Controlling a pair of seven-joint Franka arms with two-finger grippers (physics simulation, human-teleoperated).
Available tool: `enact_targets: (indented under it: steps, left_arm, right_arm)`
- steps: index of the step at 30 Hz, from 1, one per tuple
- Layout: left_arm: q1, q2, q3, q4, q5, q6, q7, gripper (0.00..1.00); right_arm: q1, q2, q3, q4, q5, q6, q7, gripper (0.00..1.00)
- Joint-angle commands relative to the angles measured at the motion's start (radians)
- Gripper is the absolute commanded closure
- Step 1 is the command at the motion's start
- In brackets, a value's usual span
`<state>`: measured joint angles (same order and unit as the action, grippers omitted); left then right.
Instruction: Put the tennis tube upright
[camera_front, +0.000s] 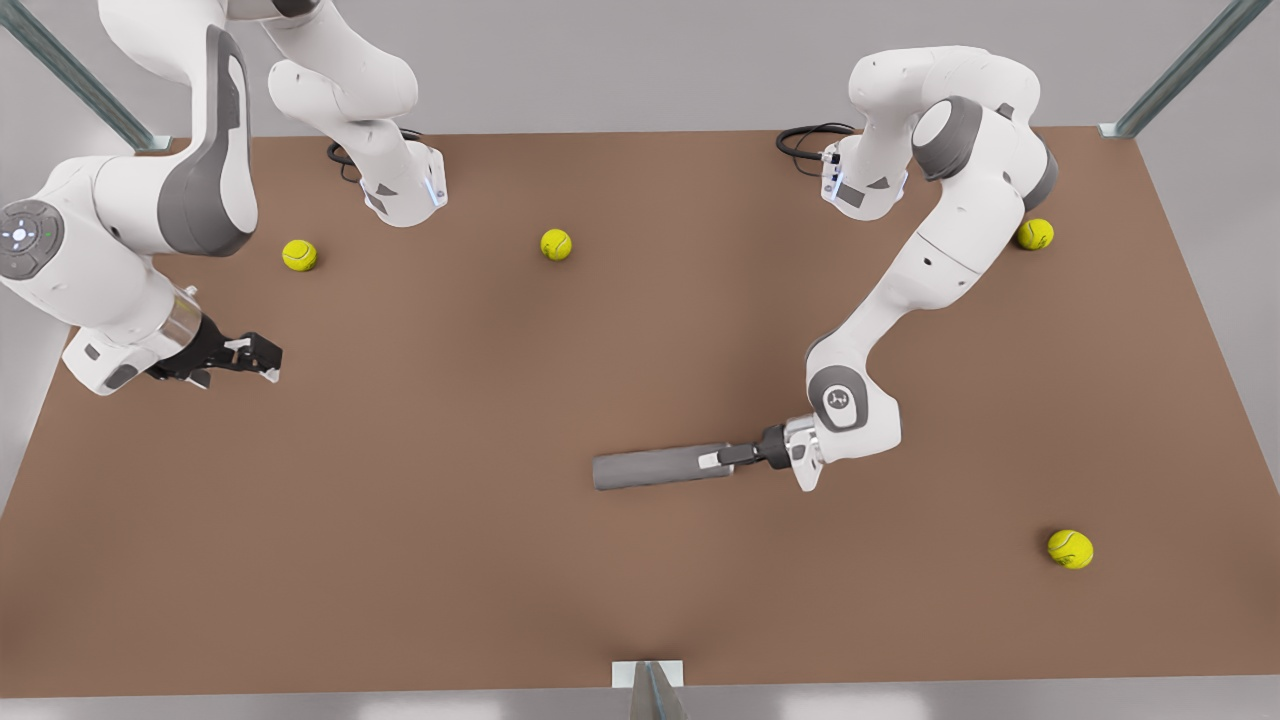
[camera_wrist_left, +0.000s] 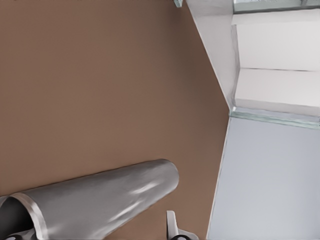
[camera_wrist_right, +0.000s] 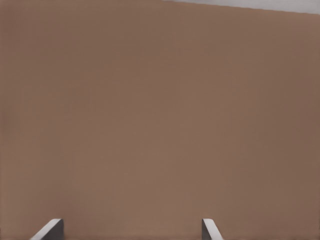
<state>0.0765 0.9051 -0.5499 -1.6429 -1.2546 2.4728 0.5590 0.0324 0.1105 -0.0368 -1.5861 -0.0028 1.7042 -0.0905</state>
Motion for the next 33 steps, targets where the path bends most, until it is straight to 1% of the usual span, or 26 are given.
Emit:
enact_targets:
  steps: [1,2,4,8,9,10,11,13,14,16,19,33]
  left_arm:
    - [0.003,0.000,-0.002,0.000,-0.012,0.000,-0.001,0.01]
    - [0.008,0.000,-0.008,0.000,-0.014,-0.002,-0.001,0.07]
    - [0.009,0.000,-0.015,0.000,-0.025,-0.002,0.001,0.32]
    - [0.016,0.000,-0.015,0.028,-0.055,-0.034,-0.001,0.33]
    - [0.020,0.000,-0.015,0.032,-0.066,-0.049,-0.001,0.37]
    - [0.020,0.000,-0.015,0.034,-0.068,-0.051,-0.001,0.39]
    - [0.020,0.000,-0.015,0.037,-0.069,-0.051,-0.001,0.45]
    - [0.020,0.000,-0.015,0.037,-0.080,-0.051,-0.001,0.61]
    - [0.020,-0.003,-0.015,0.037,-0.083,-0.049,-0.001,0.66]
    - [0.020,-0.005,-0.015,0.037,-0.091,-0.046,-0.001,0.71]
    - [0.019,-0.008,-0.015,0.037,-0.106,-0.041,-0.001,0.78]
    - [0.022,-0.022,-0.016,0.037,-0.132,-0.051,-0.039,0.79]
  right_arm:
    - [0.000,0.001,0.000,0.000,0.000,-0.001,0.000,0.00]
    - [0.001,0.001,0.000,0.000,0.001,-0.001,0.000,0.00]
    - [0.001,0.000,0.000,-0.002,0.001,-0.001,0.000,0.00]
    - [0.001,0.001,0.000,0.000,0.001,-0.006,-0.002,0.00]
    - [0.003,0.001,0.000,0.000,0.001,-0.005,-0.002,0.00]
    - [0.006,0.001,0.000,0.000,0.001,-0.005,-0.002,0.00]
    - [0.006,0.003,0.000,0.000,0.001,-0.003,-0.002,0.00]
    - [0.004,0.003,0.000,-0.002,0.001,-0.003,-0.002,0.00]
    - [0.003,0.003,0.000,-0.002,0.001,-0.005,-0.003,0.00]
    - [0.003,0.003,0.000,-0.002,0.001,-0.003,-0.003,0.00]
    - [0.003,0.006,0.000,-0.002,0.001,-0.001,-0.003,0.00]
    - [0.011,0.017,0.000,-0.008,0.001,0.012,-0.002,0.00]
